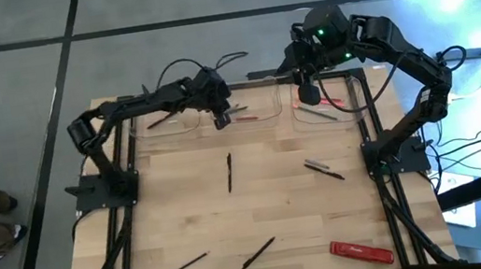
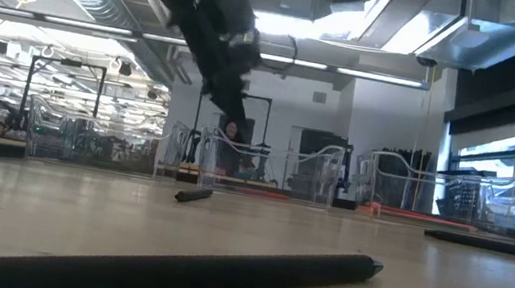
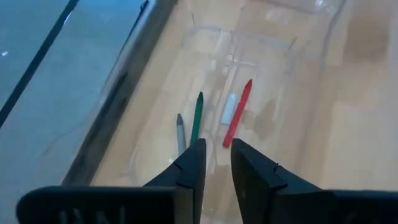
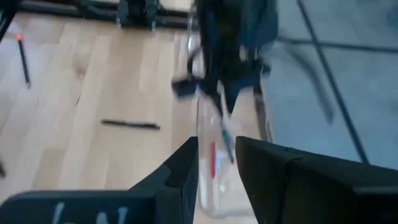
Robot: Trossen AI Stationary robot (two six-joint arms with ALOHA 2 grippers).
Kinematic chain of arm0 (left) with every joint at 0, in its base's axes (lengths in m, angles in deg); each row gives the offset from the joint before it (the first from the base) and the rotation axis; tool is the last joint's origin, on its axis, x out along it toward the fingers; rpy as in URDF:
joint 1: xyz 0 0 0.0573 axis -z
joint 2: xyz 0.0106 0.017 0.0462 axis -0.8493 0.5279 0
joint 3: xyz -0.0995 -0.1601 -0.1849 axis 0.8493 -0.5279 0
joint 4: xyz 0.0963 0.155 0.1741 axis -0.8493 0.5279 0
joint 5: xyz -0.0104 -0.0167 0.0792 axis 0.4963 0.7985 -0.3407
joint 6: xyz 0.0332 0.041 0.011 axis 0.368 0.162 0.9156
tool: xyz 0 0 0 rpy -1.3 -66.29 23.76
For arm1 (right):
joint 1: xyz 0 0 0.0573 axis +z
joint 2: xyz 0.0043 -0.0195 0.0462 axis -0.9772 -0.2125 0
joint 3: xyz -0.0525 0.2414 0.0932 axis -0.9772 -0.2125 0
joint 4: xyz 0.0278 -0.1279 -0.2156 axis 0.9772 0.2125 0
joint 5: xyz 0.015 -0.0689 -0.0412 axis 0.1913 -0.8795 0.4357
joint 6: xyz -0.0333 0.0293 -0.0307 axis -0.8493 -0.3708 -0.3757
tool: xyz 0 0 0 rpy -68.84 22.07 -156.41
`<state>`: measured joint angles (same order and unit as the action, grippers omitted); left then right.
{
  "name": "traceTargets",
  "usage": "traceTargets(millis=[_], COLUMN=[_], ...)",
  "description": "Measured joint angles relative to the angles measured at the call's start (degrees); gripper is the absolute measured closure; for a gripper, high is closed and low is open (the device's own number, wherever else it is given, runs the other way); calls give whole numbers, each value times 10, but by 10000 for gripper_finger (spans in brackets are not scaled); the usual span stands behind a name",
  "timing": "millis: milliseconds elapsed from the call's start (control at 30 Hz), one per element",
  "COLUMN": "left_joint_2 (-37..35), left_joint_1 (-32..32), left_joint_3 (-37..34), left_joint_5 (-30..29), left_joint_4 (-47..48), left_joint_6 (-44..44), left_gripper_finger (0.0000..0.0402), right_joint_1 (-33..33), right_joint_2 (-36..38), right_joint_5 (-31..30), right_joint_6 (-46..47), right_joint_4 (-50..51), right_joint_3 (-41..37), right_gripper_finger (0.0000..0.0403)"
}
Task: Sort crayons/erasers/pens/pencils in bins
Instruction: Put the black pencil into the right transparent bin
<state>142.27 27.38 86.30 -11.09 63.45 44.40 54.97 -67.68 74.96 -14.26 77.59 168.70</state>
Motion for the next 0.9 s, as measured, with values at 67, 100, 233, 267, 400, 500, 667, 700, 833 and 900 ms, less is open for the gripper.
traceTargets(millis=[67, 100, 233, 267, 400, 500, 667, 700, 833, 900], left_joint_2=[-33, -50, -99, -105, -122, -124, -124, -124, -124, -124], left_joint_1=[5, 10, 37, 47, 95, 137, 218, 238, 310, 342], left_joint_3=[0, 0, 1, 1, 1, 1, 1, 1, 0, 0], left_joint_5=[0, 0, 2, 2, 2, 3, 6, 6, 27, 61], left_joint_4=[38, 55, 146, 172, 269, 325, 411, 425, 461, 463], left_joint_6=[-5, -13, -98, -132, -275, -388, -514, -538, -608, -627], left_gripper_finger=[333, 332, 333, 335, 336, 336, 336, 336, 337, 337], right_joint_1=[0, 0, 0, 0, 2, 4, 12, 15, 34, 48], right_joint_2=[0, 0, -1, -1, -4, -11, -17, -17, -17, -17], right_joint_5=[0, 0, 0, 0, 2, 34, 66, 66, 66, 66], right_joint_6=[1, 1, 20, 25, -6, -37, -65, -73, -79, -79], right_joint_4=[26, 38, 53, 53, 70, 71, 72, 73, 73, 74], right_joint_3=[0, 0, 0, 0, 0, 0, 0, 0, 0, 0], right_gripper_finger=[293, 293, 293, 293, 293, 293, 293, 293, 293, 293])
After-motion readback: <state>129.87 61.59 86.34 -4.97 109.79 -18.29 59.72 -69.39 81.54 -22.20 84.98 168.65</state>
